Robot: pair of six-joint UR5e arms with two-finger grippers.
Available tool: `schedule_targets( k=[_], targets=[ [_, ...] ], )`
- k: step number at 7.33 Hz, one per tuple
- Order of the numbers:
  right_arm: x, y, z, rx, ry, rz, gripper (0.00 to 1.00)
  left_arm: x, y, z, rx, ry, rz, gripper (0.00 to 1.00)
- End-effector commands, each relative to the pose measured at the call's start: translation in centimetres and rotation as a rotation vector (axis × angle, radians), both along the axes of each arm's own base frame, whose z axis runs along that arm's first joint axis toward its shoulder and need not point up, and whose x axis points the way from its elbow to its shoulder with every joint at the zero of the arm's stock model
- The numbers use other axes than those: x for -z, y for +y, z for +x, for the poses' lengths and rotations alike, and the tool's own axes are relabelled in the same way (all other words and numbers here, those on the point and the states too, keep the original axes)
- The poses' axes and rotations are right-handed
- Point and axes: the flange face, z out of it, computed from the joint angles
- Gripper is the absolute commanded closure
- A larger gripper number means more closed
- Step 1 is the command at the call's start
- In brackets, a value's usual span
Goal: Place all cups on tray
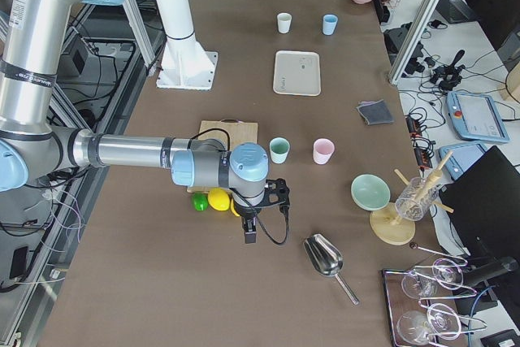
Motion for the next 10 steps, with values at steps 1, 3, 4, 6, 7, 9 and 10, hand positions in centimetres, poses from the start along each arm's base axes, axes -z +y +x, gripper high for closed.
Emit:
schedule_targets(
  k=[1, 3, 4, 6, 7, 9, 10],
  targets=[
    [2.5, -1.9, 0.5, -0.026, -0.008, 0.176, 0.0, 2.9, -1.7, -1.8, 0.045, 0.008, 0.064, 0.01],
    [4.6, -2.5, 1.8, -0.094, -0.017, 0.307, 0.0, 6.1, -5.0, -2.4, 0.055, 0.0, 0.199, 0.01],
    [6.0, -4.5, 1.8, -0.118, -0.024, 0.311, 0.0, 6.1, -5.5, -2.4, 0.057, 0.009, 0.208, 0.01],
    [7.4, -5.9, 1.7, -0.135, -0.034, 0.323, 0.0, 6.6, -5.2, -2.1, 0.04, 0.045, 0.27, 0.01],
    [8.2, -6.0, 1.3, -0.232, -0.105, 0.229, 0.0, 7.5, -4.4, -1.3, 0.0, 0.172, 0.293, 0.01],
    [10.5, -7.0, -1.3, -0.282, -0.156, 0.158, 0.0, 10.7, -4.3, 1.2, -0.049, 0.376, 0.261, 0.01],
    [11.8, -8.3, -4.0, -0.294, -0.169, 0.116, 0.0, 11.1, -4.2, 3.4, -0.042, 0.391, 0.227, 0.01]
  ],
)
